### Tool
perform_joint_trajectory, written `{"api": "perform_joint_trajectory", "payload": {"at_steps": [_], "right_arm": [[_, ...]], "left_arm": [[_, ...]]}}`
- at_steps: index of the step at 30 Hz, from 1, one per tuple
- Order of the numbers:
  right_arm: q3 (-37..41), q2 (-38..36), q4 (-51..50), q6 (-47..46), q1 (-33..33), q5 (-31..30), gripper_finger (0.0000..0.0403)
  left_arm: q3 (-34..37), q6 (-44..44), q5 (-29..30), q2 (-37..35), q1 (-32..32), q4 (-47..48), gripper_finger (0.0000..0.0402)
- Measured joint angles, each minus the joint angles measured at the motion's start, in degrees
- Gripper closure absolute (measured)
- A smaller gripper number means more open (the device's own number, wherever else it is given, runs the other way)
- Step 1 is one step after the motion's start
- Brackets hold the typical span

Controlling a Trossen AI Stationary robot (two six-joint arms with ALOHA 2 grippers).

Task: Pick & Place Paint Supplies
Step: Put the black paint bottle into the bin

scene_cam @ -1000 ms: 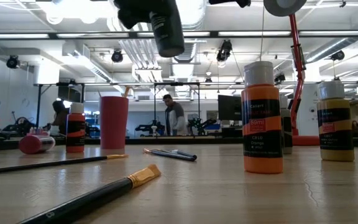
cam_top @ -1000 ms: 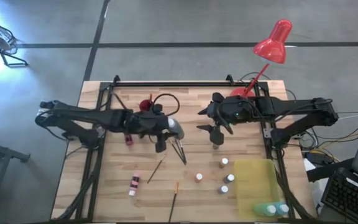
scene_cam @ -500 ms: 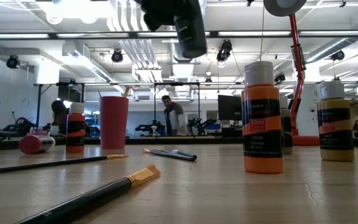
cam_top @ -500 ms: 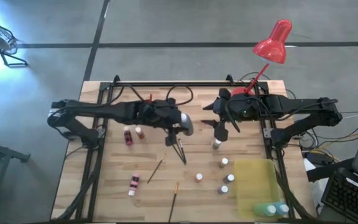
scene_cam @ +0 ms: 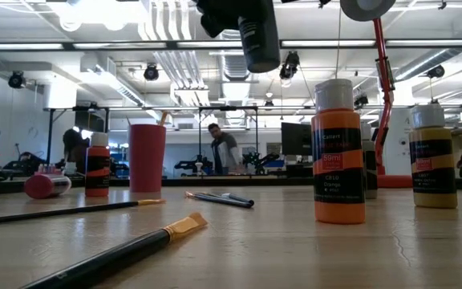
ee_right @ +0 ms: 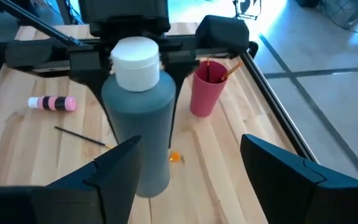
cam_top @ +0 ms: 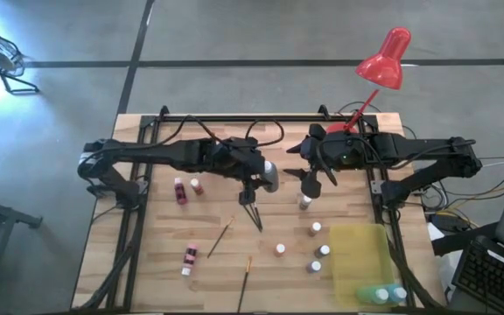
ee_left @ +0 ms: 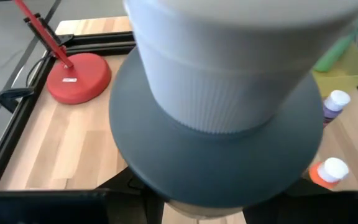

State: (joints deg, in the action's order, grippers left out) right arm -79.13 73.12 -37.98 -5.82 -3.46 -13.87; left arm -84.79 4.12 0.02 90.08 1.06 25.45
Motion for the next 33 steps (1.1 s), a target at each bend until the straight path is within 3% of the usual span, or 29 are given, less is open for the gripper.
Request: {"api": "perform_joint_trajectory", "payload": {"at_steps": [15,23,33], "right_arm": [[0.04,0.05,7.43,1.64,0.0,0.23,0.0165],[0.06,3.69,10.39,0.3,-0.01,3.61,0.014],[0.06,5.85,13.36,1.23,-0.02,3.43,0.0122]], "left_arm": [[-0.02,-0.02,-1.67,0.0,0.0,-1.44,0.0246],[0.18,-0.03,-1.71,-0.02,0.0,-1.43,0.0246],[0.51,-0.04,-1.69,-0.09,0.0,-1.04,0.0246]]}}
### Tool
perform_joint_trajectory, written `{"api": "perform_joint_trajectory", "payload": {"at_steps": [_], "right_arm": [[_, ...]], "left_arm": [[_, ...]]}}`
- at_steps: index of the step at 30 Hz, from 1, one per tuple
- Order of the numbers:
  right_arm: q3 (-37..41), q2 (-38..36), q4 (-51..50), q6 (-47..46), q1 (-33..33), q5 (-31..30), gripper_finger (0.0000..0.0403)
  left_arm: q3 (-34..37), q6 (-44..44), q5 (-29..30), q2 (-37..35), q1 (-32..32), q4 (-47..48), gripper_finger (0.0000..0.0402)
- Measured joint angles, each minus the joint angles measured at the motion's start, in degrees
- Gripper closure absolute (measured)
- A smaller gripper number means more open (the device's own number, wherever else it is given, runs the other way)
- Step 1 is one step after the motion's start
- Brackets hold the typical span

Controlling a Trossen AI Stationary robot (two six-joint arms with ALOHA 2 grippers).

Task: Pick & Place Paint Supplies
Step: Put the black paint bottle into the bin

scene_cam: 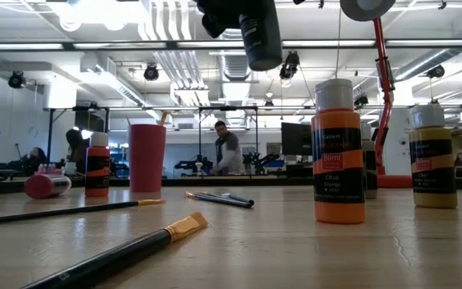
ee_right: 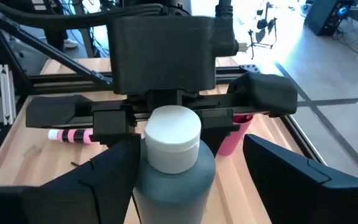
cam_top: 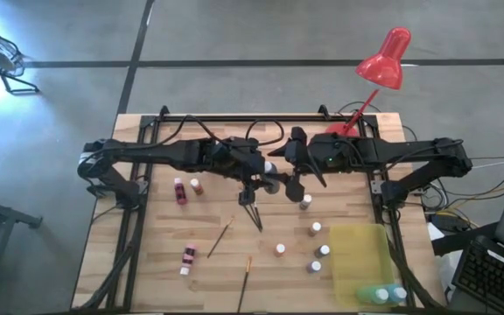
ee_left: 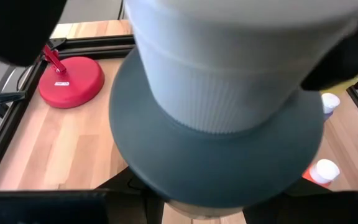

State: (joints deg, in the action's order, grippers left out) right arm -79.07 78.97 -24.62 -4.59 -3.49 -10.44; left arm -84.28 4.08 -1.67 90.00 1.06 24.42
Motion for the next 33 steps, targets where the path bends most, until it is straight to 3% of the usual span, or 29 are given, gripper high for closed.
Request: {"api": "perform_joint_trajectory", "payload": {"at_steps": [18,29,33], "right_arm": [[0.0,1.4,2.73,0.15,-0.02,0.62,0.0199],[0.0,1.78,2.97,0.21,0.0,3.14,0.0284],[0.0,1.78,2.97,0.52,0.0,3.21,0.0289]], "left_arm": [[0.08,-0.02,0.02,0.0,0.0,0.62,0.0246],[0.1,-0.04,0.02,0.0,-0.02,0.67,0.0246],[0.1,-0.04,0.04,0.0,0.0,0.66,0.0246]]}}
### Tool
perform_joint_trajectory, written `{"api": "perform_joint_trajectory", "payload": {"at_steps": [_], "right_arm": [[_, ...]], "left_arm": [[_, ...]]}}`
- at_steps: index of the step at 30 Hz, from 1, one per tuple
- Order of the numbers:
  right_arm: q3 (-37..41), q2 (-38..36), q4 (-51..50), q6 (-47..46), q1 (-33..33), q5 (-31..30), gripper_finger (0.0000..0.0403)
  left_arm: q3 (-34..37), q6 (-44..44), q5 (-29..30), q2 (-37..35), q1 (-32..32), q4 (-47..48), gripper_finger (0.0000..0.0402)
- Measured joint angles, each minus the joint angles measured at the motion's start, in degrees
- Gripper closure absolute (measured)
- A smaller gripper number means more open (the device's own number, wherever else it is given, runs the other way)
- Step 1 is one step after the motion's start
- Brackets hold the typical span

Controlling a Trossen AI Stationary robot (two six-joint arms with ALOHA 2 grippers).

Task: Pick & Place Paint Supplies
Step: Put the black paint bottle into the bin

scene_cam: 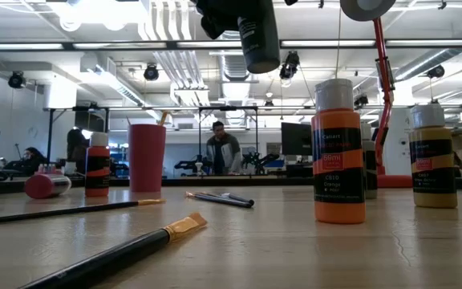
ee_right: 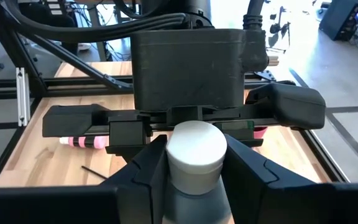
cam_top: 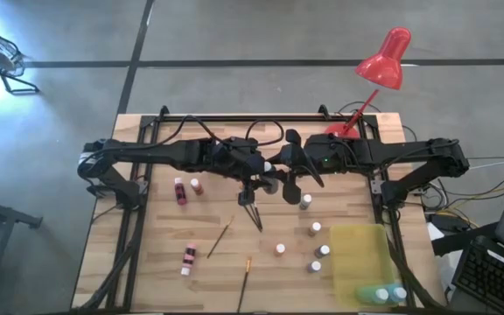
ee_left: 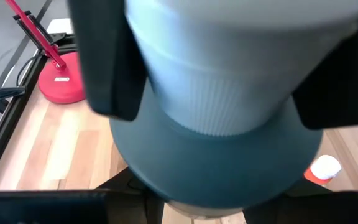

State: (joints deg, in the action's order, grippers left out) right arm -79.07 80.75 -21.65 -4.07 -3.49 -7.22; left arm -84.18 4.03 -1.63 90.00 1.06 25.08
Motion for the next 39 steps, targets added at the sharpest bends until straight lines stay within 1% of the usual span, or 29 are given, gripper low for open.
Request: {"api": "perform_joint_trajectory", "payload": {"at_steps": [3,6,13,17,20,26,31,36,39], "right_arm": [[0.0,0.0,0.0,0.04,0.0,0.01,0.0289],[0.0,0.0,0.0,0.06,0.02,0.02,0.0289],[0.0,-0.63,-1.29,0.37,0.02,0.0,0.0289],[0.02,-2.89,-4.2,1.13,0.02,-0.55,0.0289],[0.02,-4.98,-7.94,1.27,0.02,-3.18,0.0289],[0.02,-9.74,-15.55,1.29,0.02,-4.66,0.0289],[0.2,-13.31,-22.98,1.33,-1.46,-2.84,0.0289],[1.75,-17.23,-25.78,1.25,-4.98,3.62,0.0289],[4.32,-19.68,-26.12,0.21,-7.44,5.59,0.0289]], "left_arm": [[0.0,0.0,0.0,0.0,-0.02,0.0,0.0245],[0.0,0.0,0.0,0.0,-0.02,0.18,0.0236],[-0.03,0.04,0.18,-0.07,-0.02,1.88,0.0187],[-0.99,0.31,1.93,-0.54,-0.02,5.02,0.0157],[-2.13,1.0,2.75,-1.55,-0.02,8.77,0.014],[-2.71,0.92,3.21,-5.92,-0.02,15.65,0.0135],[-0.08,-2.29,3.21,-11.05,-0.02,17.84,0.0138],[3.64,-6.7,3.19,-15.77,-0.04,16.36,0.0138],[5.86,-8.27,3.05,-18.17,-0.04,14.52,0.0138]]}}
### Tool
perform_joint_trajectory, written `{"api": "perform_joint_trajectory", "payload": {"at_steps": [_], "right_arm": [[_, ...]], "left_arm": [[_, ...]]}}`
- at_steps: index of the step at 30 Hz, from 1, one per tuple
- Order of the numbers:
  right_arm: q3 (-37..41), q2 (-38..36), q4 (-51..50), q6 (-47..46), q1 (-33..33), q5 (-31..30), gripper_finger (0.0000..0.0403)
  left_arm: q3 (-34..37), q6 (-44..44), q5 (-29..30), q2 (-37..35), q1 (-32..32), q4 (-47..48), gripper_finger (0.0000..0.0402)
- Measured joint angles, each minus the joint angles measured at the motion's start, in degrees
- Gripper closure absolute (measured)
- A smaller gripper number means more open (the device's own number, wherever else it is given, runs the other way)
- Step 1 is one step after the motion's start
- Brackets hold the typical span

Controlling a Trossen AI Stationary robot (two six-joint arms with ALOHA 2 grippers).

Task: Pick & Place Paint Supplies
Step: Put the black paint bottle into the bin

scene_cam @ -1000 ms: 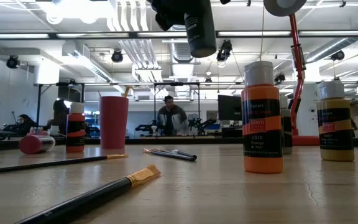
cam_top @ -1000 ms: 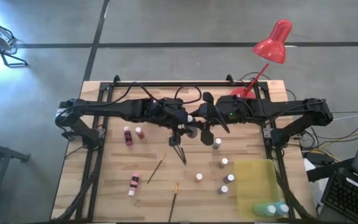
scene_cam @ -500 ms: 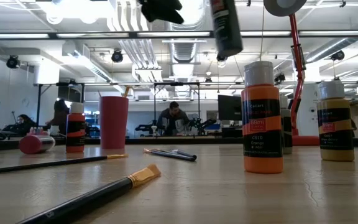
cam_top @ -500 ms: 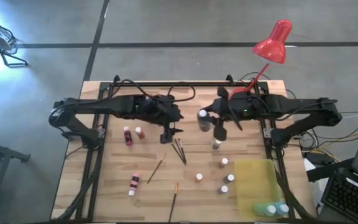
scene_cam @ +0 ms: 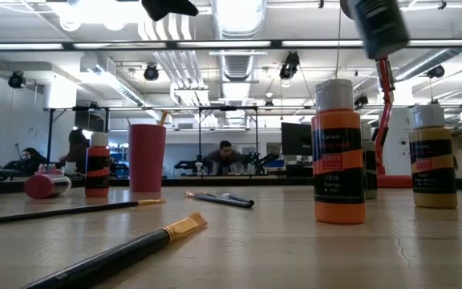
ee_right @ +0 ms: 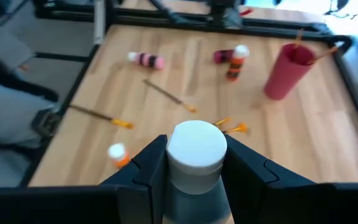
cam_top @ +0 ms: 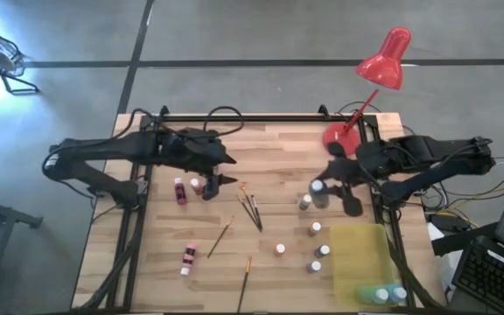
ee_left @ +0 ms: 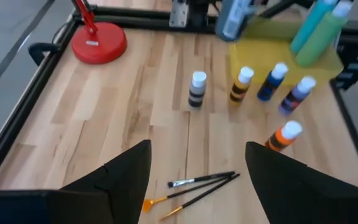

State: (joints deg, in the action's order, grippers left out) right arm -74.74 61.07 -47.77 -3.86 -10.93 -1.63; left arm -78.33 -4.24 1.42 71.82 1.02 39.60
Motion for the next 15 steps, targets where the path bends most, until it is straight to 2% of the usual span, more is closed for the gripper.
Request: {"api": "perform_joint_trajectory", "payload": {"at_steps": [7,15], "right_arm": [[6.87,-5.76,2.01,-3.09,-6.43,1.44,0.0289],[14.72,-11.06,11.03,-0.63,-13.87,11.76,0.0289]], "left_arm": [[4.46,-0.54,-0.2,-3.31,-0.04,-4.22,0.014],[5.4,-5.38,-0.21,-3.43,-0.04,-5.69,0.014]]}}
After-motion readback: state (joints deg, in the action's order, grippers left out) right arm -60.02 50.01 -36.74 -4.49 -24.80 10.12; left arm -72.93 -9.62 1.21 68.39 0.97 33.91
